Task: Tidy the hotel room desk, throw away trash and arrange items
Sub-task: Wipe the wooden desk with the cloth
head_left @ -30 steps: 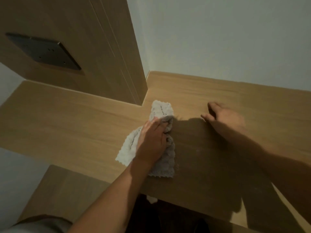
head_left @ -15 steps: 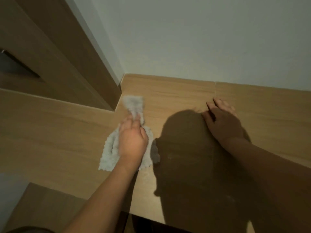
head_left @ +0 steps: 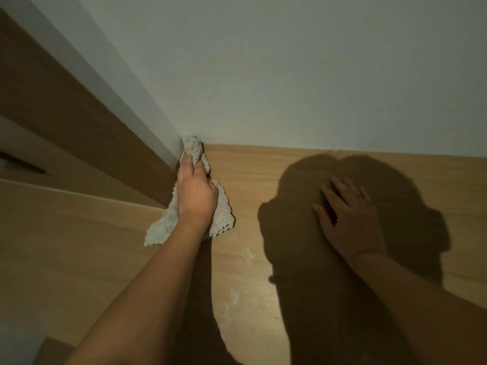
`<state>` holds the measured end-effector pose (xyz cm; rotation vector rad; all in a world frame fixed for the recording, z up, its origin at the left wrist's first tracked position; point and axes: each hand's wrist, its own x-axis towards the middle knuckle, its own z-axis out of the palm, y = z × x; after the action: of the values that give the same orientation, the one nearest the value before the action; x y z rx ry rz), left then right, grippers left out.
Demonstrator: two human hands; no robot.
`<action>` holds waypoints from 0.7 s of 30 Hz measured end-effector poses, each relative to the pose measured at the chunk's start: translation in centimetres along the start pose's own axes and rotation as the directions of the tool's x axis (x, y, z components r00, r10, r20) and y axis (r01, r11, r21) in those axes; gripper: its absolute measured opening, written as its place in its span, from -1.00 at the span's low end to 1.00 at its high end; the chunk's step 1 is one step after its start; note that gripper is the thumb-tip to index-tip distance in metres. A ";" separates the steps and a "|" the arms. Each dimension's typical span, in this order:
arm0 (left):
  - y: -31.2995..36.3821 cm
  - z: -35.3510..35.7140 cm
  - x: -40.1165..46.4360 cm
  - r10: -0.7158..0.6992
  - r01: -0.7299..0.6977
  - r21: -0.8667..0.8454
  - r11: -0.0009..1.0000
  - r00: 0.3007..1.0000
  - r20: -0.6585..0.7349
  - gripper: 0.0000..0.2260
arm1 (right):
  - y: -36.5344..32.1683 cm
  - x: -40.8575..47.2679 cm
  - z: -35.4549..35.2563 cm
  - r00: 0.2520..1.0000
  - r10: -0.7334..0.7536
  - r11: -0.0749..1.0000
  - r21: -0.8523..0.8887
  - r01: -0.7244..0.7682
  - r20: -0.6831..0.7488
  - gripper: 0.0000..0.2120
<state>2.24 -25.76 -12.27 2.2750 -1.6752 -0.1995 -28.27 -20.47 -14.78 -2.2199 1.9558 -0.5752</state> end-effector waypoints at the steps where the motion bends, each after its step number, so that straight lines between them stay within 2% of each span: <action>1: 0.1 0.3 0.3 0.016 -0.016 -0.001 1.000 1.000 -0.011 -0.58 | 0.1 0.0 0.1 1.000 -0.002 1.000 0.001 0.002 -0.008 -0.50; 2: 0.3 0.4 0.3 0.059 -0.059 -0.005 0.998 0.998 -0.001 -0.60 | 0.2 0.1 0.3 1.000 -0.008 1.000 0.002 0.008 -0.013 -0.50; 4: 0.4 0.1 -0.1 0.262 -0.260 -0.033 0.965 0.961 0.088 -0.58 | 0.2 0.1 0.3 1.000 -0.018 1.000 0.008 0.018 -0.024 -0.50; 6: -0.1 -1.0 0.3 0.485 -0.475 -0.098 0.875 0.851 0.203 -0.56 | 0.3 0.2 0.3 1.000 -0.010 1.000 0.000 0.010 -0.028 -0.50; 7: -0.4 -1.6 0.9 0.534 -0.522 -0.117 0.845 0.811 0.237 -0.55 | 0.3 0.2 0.4 1.000 -0.008 1.000 -0.003 0.008 -0.029 -0.50; 8: -0.5 -2.0 1.6 0.522 -0.510 -0.117 0.852 0.818 0.240 -0.55 | 0.3 0.1 0.4 1.000 -0.012 1.000 -0.008 0.012 -0.029 -0.50; 10: -0.1 -2.0 2.6 0.334 -0.315 -0.138 0.939 0.929 0.158 -0.58 | 0.3 0.0 0.4 1.000 -0.018 1.000 -0.016 0.018 -0.024 -0.49; 11: 0.4 -1.5 2.8 0.245 -0.228 -0.151 0.962 0.963 0.109 -0.58 | 0.3 0.1 0.4 1.000 -0.020 1.000 -0.013 0.020 -0.024 -0.50; 12: 1.2 -0.9 2.4 0.211 -0.196 -0.159 0.968 0.974 0.083 -0.59 | 0.3 0.1 0.4 1.000 -0.023 1.000 -0.012 0.023 -0.021 -0.50; 13: 2.1 -0.2 1.8 0.254 -0.237 -0.169 0.957 0.964 0.081 -0.59 | 0.4 0.2 0.4 1.000 -0.024 1.000 -0.015 0.023 -0.018 -0.51; 14: 2.9 0.3 1.0 0.345 -0.323 -0.182 0.929 0.933 0.103 -0.59 | 0.5 0.2 0.4 1.000 -0.023 1.000 -0.018 0.022 -0.018 -0.51; 16: 4.4 0.6 -0.8 0.555 -0.509 -0.232 0.829 0.800 0.229 -0.59 | 0.6 0.1 0.5 0.999 -0.027 1.000 -0.016 0.027 -0.027 -0.51; 18: 5.1 -0.1 -1.6 0.667 -0.609 -0.273 0.744 0.655 0.356 -0.57 | 0.5 0.2 0.6 0.999 -0.029 0.999 -0.018 0.028 -0.041 -0.49; 19: 4.9 -0.5 -1.0 0.698 -0.653 -0.262 0.711 0.610 0.375 -0.56 | 0.5 0.2 0.6 0.998 -0.030 0.999 -0.016 0.029 -0.048 -0.49; 20: 4.4 -0.9 -0.2 0.714 -0.686 -0.225 0.691 0.602 0.358 -0.56 | 0.6 0.2 0.7 0.998 -0.034 0.999 -0.015 0.033 -0.053 -0.49; 21: 3.5 -1.1 0.8 0.698 -0.677 -0.193 0.710 0.640 0.322 -0.57 | 0.6 0.1 0.7 0.998 -0.035 0.999 -0.014 0.035 -0.053 -0.49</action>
<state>-0.33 -27.27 -10.03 1.4359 -2.5699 -0.5109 -28.61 -20.81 -15.59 -2.2738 1.9547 -0.6345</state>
